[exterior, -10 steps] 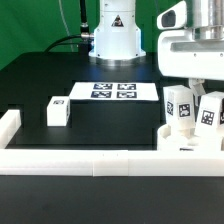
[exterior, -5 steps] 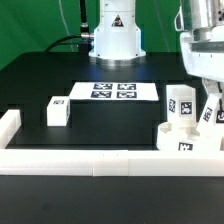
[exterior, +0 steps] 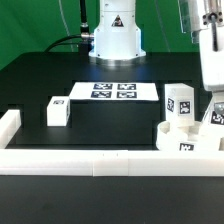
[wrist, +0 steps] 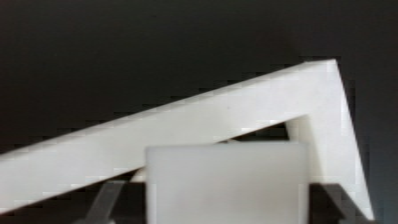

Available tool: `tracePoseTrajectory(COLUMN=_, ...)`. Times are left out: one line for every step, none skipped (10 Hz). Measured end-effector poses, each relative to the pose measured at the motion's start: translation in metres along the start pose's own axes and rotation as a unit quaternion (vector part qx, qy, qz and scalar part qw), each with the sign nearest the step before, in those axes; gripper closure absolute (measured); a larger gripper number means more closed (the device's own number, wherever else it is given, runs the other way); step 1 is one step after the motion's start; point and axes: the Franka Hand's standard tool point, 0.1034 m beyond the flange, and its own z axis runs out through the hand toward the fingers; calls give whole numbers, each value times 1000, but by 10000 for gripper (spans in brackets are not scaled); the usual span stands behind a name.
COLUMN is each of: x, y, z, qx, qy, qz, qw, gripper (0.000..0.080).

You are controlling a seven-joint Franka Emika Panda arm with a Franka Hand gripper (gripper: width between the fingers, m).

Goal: Assemble stool

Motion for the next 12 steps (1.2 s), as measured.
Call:
tracePoseTrajectory(x=1, y=-1, z=0, qx=6, qy=-6, qz=43, qw=999, gripper=462)
tracePoseTrajectory(x=4, y=0, z=0, qx=30, qy=-13, qz=132, qw=991, gripper=462)
tracePoseTrajectory(x=4, y=1, z=0, qx=38, qy=-16, qz=166, qw=985, gripper=462)
tracePoseTrajectory(x=6, y=0, z=0, qx=45, qy=-20, qz=205, qw=978, gripper=462)
tracePoseTrajectory(x=8, y=0, z=0, qx=48, qy=-23, qz=229, qw=972, gripper=462)
tracePoseTrajectory(x=9, y=1, z=0, qx=48, qy=-24, qz=233, qw=971, gripper=462)
tracePoseTrajectory(x=9, y=1, z=0, qx=48, qy=-24, qz=228, qw=972, gripper=455)
tracePoseTrajectory(x=9, y=0, z=-1, qx=48, qy=-24, qz=219, qw=974, gripper=455)
tracePoseTrajectory(x=8, y=-4, z=-8, qx=53, qy=-27, qz=192, qw=980, gripper=249)
tracePoseTrajectory(x=10, y=-8, z=-18, qx=62, qy=-28, qz=161, qw=985, gripper=249)
tracePoseTrajectory(x=17, y=-11, z=-29, qx=71, qy=-26, qz=127, qw=989, gripper=170)
tracePoseTrajectory(x=28, y=-24, z=-45, qx=79, qy=-26, qz=112, qw=990, gripper=154)
